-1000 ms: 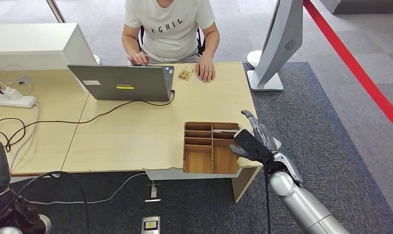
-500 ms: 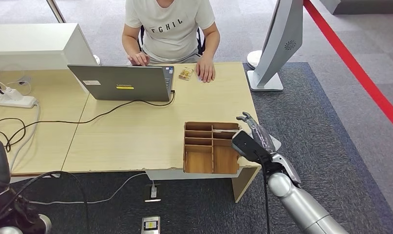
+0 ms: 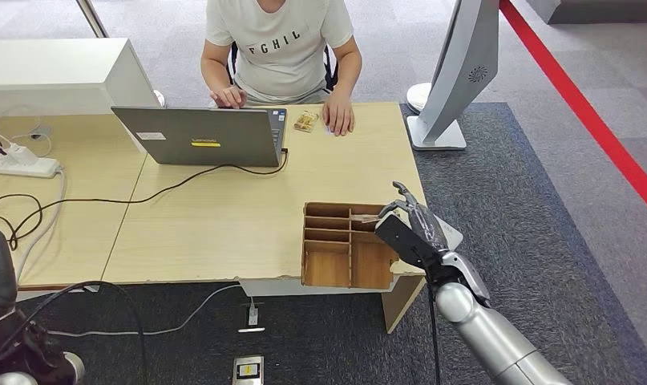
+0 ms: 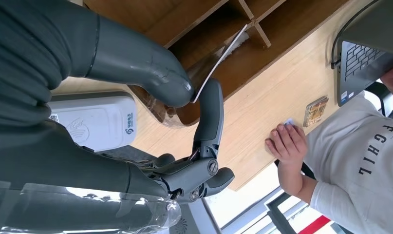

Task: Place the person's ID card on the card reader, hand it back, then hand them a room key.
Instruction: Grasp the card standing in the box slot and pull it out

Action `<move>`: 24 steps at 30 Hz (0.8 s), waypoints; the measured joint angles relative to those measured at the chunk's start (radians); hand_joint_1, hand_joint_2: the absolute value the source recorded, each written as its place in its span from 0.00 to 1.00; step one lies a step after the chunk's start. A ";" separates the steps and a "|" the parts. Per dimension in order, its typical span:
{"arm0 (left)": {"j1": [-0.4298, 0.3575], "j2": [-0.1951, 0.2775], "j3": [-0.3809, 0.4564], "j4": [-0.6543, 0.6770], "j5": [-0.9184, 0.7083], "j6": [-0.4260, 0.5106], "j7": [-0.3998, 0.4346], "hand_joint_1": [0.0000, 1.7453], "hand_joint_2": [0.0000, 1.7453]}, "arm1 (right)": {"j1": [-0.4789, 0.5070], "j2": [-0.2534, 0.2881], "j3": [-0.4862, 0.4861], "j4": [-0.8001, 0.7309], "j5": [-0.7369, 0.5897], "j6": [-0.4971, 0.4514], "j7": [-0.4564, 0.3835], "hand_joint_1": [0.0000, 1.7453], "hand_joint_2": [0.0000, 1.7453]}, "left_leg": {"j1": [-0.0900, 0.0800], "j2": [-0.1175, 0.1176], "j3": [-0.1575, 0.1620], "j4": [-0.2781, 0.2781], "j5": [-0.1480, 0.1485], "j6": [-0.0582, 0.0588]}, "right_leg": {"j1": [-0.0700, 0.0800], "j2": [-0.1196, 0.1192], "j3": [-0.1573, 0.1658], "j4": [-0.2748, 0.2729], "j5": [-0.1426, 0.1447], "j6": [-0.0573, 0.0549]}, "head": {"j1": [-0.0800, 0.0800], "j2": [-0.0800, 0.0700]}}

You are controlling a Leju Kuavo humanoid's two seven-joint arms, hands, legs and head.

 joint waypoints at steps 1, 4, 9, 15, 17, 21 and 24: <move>0.000 0.000 0.000 0.000 0.000 0.000 0.000 0.00 1.00 | -0.001 0.000 0.001 0.000 0.000 0.000 0.000 0.52 1.00 | 0.000 0.000 0.000 0.000 0.000 0.000 | 0.000 0.000 0.000 0.000 0.000 0.000 | 0.000 0.000; 0.000 0.000 0.000 0.000 0.000 0.000 -0.001 0.00 1.00 | -0.003 0.003 0.004 0.002 0.002 0.000 0.000 0.07 1.00 | 0.000 0.000 0.000 0.000 0.000 0.000 | 0.000 0.000 0.000 0.000 0.000 0.000 | 0.000 0.000; 0.000 0.000 0.000 0.000 0.001 0.000 -0.006 0.00 1.00 | -0.003 0.009 0.011 0.010 0.006 -0.001 0.000 0.03 1.00 | 0.000 0.000 0.000 0.000 0.000 0.000 | 0.000 0.000 0.000 0.000 0.000 0.000 | 0.000 0.000; 0.000 0.000 0.000 0.000 0.003 0.000 -0.008 0.00 1.00 | -0.008 0.015 0.021 0.015 0.007 -0.001 0.000 0.97 1.00 | 0.000 0.000 0.000 0.000 0.000 0.000 | 0.000 0.000 0.000 0.000 0.000 0.000 | 0.000 0.000; 0.000 0.000 0.000 0.000 0.002 0.000 -0.008 0.00 1.00 | -0.009 0.017 0.024 0.017 0.006 -0.001 0.000 0.91 1.00 | 0.000 0.000 0.000 0.000 0.000 0.000 | 0.000 0.000 0.000 0.000 0.000 0.000 | 0.000 0.000; 0.000 0.000 0.000 0.000 0.000 0.000 -0.008 0.00 1.00 | -0.011 0.022 0.028 0.021 0.005 -0.001 0.000 0.14 1.00 | 0.000 0.000 0.000 0.000 0.000 0.000 | 0.000 0.000 0.000 0.000 0.000 0.000 | 0.000 0.000; 0.000 0.000 0.000 0.000 -0.005 0.000 -0.008 0.00 1.00 | -0.014 0.024 0.030 0.026 0.003 -0.001 -0.001 0.16 1.00 | 0.000 0.000 0.000 0.000 0.000 0.000 | 0.000 0.000 0.000 0.000 0.000 0.000 | 0.000 0.000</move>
